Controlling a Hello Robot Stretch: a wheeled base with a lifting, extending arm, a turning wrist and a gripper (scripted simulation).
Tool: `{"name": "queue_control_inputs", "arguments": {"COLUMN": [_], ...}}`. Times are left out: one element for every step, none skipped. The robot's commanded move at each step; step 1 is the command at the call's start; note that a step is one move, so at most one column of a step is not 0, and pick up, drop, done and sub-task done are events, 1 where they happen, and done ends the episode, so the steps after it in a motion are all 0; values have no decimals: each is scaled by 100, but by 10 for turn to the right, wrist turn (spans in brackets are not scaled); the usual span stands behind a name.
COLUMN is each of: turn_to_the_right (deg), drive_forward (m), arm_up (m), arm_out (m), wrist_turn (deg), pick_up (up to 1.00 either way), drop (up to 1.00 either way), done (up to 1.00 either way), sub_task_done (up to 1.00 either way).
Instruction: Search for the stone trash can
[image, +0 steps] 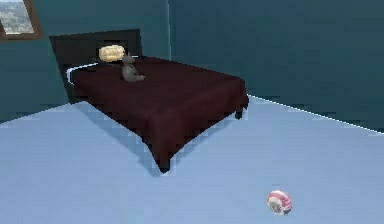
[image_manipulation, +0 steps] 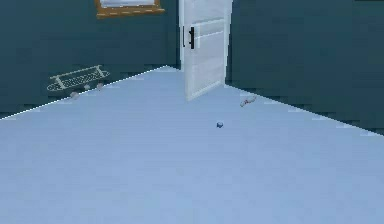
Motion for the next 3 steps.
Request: {"name": "queue_control_inputs", "arguments": {"turn_to_the_right": [0,-450,0], "drive_forward": [25,0,40], "arm_up": [0,0,0], "arm_out": [0,0,0], "wrist_turn": [0,0,0], "pick_up": [0,0,0], "drop": [0,0,0], "done": [0,0,0], "sub_task_done": [0,0,0]}}
